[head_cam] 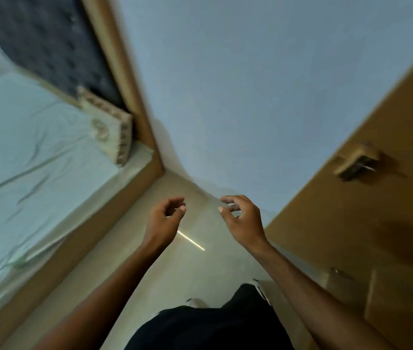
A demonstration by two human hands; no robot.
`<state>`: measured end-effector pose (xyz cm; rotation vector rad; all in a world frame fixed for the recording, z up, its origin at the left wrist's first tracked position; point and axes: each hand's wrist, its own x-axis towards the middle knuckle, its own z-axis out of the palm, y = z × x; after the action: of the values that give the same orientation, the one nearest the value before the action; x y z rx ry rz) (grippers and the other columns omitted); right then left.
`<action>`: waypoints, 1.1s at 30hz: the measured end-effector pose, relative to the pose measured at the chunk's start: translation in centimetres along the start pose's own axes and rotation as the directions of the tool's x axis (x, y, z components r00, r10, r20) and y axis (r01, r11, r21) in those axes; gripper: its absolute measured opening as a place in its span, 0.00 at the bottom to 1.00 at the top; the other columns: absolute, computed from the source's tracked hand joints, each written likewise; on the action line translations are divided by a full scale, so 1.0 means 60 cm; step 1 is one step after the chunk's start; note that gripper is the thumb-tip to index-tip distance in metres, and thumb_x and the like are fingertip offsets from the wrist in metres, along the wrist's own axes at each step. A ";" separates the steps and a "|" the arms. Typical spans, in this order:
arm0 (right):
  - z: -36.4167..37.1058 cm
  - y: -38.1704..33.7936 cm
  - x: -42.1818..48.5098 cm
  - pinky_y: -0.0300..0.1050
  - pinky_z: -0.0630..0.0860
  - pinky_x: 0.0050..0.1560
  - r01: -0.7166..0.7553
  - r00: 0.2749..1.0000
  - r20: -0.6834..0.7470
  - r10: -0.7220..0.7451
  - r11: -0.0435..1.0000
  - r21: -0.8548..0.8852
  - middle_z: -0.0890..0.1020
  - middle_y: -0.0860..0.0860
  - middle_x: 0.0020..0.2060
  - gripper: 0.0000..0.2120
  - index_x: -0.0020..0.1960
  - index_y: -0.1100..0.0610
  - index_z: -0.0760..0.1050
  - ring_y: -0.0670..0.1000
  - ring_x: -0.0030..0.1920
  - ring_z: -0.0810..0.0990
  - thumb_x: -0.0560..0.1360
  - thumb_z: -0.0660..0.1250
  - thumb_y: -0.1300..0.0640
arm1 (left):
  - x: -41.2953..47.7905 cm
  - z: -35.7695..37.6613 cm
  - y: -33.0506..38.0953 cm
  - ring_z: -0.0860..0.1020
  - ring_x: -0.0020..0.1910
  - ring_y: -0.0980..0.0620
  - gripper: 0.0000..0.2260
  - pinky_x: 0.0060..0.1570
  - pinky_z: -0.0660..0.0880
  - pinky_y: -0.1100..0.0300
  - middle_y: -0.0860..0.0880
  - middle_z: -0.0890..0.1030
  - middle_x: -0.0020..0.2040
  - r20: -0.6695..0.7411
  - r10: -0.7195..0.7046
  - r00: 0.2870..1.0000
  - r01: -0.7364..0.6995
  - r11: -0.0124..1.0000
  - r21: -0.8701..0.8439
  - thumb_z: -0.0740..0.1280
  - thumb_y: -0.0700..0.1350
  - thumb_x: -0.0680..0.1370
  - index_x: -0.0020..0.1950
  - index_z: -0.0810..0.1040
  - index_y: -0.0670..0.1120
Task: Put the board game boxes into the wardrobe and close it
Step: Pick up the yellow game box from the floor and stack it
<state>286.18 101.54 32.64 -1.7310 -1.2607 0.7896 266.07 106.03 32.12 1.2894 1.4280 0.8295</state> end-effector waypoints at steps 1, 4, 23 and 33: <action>0.038 -0.020 0.005 0.38 0.78 0.47 0.021 0.999 0.050 -0.021 1.000 0.000 0.81 0.43 0.48 0.08 0.51 0.51 0.81 0.41 0.44 0.80 0.72 0.71 0.56 | -0.004 -0.041 -0.010 0.82 0.48 0.56 0.10 0.53 0.77 0.60 0.53 0.84 0.49 -0.051 -0.011 0.999 0.011 1.000 -0.012 0.69 0.40 0.77 0.57 0.81 0.49; 0.156 -0.085 0.017 0.34 0.77 0.46 0.098 0.969 0.228 -0.096 0.995 0.001 0.81 0.43 0.48 0.08 0.51 0.51 0.81 0.41 0.44 0.80 0.72 0.71 0.56 | -0.024 -0.159 -0.037 0.81 0.46 0.58 0.09 0.50 0.76 0.63 0.52 0.84 0.48 -0.233 -0.058 0.971 0.043 0.997 -0.069 0.69 0.38 0.77 0.55 0.81 0.48; 0.918 -0.455 -0.083 0.36 0.77 0.44 0.506 0.103 0.960 -0.260 0.845 0.174 0.82 0.45 0.46 0.09 0.55 0.51 0.80 0.41 0.45 0.80 0.76 0.69 0.54 | -0.204 -0.712 -0.265 0.81 0.52 0.56 0.09 0.54 0.79 0.60 0.53 0.84 0.50 -0.794 -0.555 0.248 0.106 0.830 -0.547 0.69 0.43 0.77 0.57 0.81 0.51; 1.241 -0.591 -0.418 0.32 0.76 0.42 0.560 -0.380 0.899 -0.218 0.719 0.411 0.82 0.44 0.44 0.07 0.52 0.52 0.82 0.41 0.43 0.80 0.75 0.69 0.56 | -0.450 -0.950 -0.409 0.82 0.50 0.55 0.09 0.53 0.79 0.59 0.53 0.84 0.49 -0.723 -0.636 -0.268 -0.135 0.768 -0.626 0.69 0.41 0.77 0.54 0.81 0.52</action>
<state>199.99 102.12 30.67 -0.0275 -2.9488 1.6396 202.72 82.23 30.28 -0.7049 2.2735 1.9349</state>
